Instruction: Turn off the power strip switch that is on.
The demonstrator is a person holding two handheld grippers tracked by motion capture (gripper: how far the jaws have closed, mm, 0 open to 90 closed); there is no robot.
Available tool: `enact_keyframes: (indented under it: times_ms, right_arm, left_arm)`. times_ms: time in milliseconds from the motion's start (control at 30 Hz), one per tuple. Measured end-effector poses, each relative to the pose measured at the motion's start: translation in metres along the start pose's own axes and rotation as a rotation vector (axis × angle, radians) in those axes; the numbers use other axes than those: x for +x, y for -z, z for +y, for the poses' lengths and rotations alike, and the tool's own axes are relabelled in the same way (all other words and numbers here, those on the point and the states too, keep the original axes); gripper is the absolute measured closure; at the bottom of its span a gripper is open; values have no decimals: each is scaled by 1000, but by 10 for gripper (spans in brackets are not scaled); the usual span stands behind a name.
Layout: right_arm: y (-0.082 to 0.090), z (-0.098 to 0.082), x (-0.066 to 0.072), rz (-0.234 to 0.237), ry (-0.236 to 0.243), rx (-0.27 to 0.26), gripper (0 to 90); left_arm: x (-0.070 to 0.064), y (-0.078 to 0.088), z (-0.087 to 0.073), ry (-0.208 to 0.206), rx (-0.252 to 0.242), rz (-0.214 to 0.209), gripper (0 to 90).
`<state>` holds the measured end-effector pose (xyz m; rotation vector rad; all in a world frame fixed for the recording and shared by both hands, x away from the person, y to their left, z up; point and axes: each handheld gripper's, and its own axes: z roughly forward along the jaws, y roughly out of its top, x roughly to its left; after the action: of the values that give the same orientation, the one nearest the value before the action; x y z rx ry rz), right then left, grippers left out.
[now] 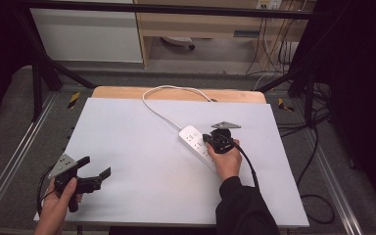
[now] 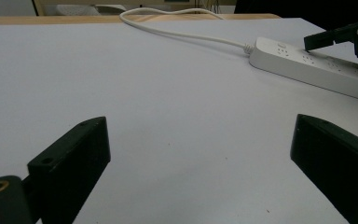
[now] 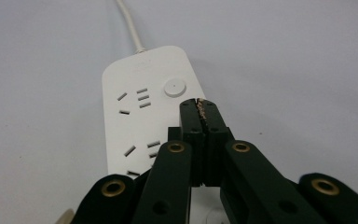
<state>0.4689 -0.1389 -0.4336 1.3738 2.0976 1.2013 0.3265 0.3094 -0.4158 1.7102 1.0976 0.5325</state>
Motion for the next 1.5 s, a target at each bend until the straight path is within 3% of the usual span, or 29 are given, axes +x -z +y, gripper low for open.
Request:
enact_keyframes:
  times_ms: [1500]
  right_arm:
    - [-3,0,6,-39,46,21,900]
  left_arm:
    - [0,0,0,-3,-1,-3,44]
